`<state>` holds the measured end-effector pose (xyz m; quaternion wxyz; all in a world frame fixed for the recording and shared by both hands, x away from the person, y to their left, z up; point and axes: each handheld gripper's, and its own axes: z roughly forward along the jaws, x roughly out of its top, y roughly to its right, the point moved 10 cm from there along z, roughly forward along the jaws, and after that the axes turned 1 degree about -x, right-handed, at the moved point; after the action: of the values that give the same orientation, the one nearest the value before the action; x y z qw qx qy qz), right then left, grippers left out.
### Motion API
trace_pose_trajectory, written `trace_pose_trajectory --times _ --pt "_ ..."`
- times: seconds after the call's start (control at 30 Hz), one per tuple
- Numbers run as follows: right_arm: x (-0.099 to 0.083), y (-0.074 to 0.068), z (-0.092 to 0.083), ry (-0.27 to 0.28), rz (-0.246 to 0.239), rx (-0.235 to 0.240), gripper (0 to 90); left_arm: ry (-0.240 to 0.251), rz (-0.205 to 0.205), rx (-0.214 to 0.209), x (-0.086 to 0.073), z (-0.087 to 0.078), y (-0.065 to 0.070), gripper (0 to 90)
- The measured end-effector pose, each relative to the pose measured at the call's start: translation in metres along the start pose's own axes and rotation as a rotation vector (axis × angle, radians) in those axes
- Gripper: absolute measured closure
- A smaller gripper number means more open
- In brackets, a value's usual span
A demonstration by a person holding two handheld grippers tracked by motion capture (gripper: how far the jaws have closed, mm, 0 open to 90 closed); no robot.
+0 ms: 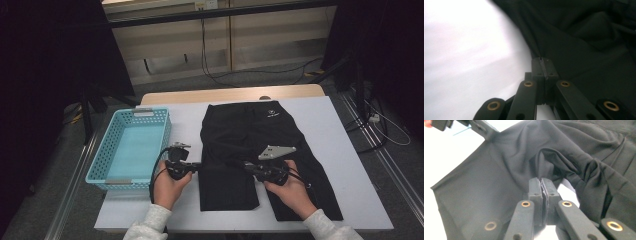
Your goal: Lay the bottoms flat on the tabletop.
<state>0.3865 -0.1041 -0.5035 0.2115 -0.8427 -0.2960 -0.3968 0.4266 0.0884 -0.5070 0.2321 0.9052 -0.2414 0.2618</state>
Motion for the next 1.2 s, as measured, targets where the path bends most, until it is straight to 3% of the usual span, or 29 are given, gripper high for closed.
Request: trace_pose_trajectory --times 0.1,0.17,0.33,0.57,0.67,0.8,0.87,1.0,1.07,1.2 --pt "-0.003 0.004 0.000 -0.020 -0.021 -0.034 84.7 -0.001 -0.007 0.007 -0.001 -0.001 -0.002 90.0" --pt "-0.002 0.003 0.000 -0.018 -0.014 -0.026 84.5 0.000 0.001 0.018 0.000 -0.001 -0.003 90.0" --pt "0.003 -0.003 0.004 -0.007 -0.035 -0.022 74.2 -0.006 0.007 0.016 -0.001 0.002 -0.003 89.9" --pt "0.019 -0.019 0.010 0.026 -0.120 -0.007 70.4 -0.003 0.020 0.017 0.001 0.004 0.000 89.9" --pt "0.017 -0.020 0.019 -0.003 -0.142 -0.016 70.3 -0.008 0.023 0.020 0.000 0.005 -0.001 89.9" --pt "0.000 -0.014 0.030 -0.085 -0.144 -0.024 74.3 0.001 0.024 0.026 0.001 0.004 -0.001 89.8" --pt "-0.005 -0.007 0.030 -0.109 -0.135 -0.055 74.2 -0.001 0.022 0.026 0.001 0.004 -0.001 89.8" --pt "-0.012 -0.004 0.024 -0.121 -0.121 -0.041 79.0 -0.001 0.034 0.019 0.001 0.005 0.002 89.5" --pt "-0.013 -0.005 0.023 -0.121 -0.104 -0.022 89.0 -0.003 0.036 0.018 0.001 0.007 0.002 89.1" --pt "-0.012 -0.007 0.023 -0.112 -0.093 -0.004 90.0 -0.011 0.042 0.019 0.000 0.009 0.002 88.9"
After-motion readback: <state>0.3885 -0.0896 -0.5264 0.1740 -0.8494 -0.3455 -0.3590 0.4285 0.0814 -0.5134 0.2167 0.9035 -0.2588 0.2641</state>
